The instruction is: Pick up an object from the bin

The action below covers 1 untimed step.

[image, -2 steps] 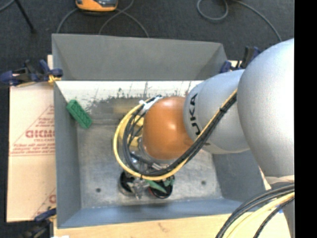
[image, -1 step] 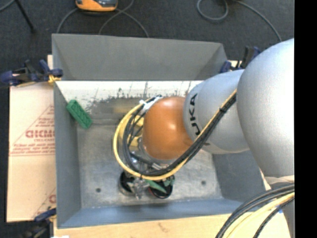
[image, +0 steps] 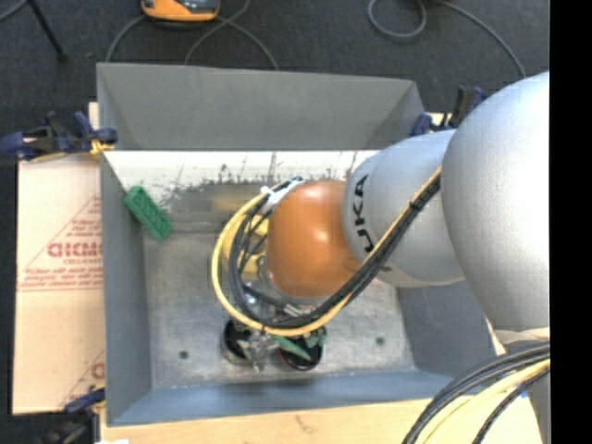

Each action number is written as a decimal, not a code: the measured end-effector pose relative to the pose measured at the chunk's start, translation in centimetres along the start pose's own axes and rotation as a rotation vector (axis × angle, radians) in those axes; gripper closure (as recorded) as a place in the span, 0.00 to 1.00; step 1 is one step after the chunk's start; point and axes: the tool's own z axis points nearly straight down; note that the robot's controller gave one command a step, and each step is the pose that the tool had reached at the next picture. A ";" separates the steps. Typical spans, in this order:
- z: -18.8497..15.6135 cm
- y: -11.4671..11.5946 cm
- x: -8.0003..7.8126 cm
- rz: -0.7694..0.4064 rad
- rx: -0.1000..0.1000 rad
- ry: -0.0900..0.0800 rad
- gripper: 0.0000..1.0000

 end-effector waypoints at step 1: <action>0.0 0.0 0.0 0.001 0.000 0.000 1.00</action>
Offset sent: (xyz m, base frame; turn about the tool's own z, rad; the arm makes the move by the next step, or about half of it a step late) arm 0.0000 0.0000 0.0000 0.0000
